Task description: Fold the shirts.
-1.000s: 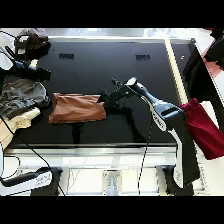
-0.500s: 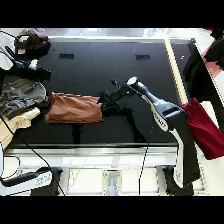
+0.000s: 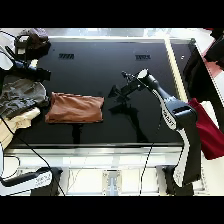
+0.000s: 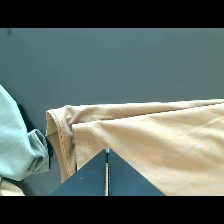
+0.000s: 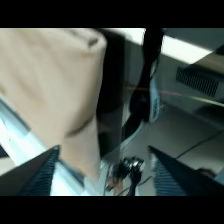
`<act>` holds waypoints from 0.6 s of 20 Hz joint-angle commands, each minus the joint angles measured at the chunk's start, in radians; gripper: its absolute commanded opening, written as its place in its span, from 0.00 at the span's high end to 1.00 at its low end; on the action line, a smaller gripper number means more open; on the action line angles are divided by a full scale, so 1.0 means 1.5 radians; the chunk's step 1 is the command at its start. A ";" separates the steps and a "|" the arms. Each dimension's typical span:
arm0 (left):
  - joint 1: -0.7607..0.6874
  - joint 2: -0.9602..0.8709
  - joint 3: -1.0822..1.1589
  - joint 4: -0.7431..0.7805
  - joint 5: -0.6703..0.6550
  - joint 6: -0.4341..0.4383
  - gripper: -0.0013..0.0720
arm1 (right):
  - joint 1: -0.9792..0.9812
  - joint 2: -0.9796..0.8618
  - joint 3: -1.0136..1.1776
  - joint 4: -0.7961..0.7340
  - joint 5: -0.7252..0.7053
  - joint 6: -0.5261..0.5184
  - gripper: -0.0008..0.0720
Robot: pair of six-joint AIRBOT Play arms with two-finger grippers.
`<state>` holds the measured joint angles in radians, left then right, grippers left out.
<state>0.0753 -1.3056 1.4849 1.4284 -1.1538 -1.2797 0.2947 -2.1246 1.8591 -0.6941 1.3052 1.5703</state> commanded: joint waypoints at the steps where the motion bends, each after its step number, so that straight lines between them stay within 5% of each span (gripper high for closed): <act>1: 0.000 0.000 0.000 0.000 0.000 0.000 0.97 | 0.030 -0.026 0.000 0.013 -0.031 0.013 0.05; 10: 0.000 0.000 0.000 0.000 0.000 0.001 0.97 | 0.124 -0.056 0.000 0.099 -0.107 0.013 0.07; 12: 0.000 0.000 0.000 0.000 0.000 0.001 0.97 | 0.145 -0.057 0.000 0.098 -0.110 0.030 0.22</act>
<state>0.0753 -1.3056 1.4849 1.4284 -1.1538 -1.2797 0.4683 -2.2063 1.8595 -0.5560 1.1679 1.5932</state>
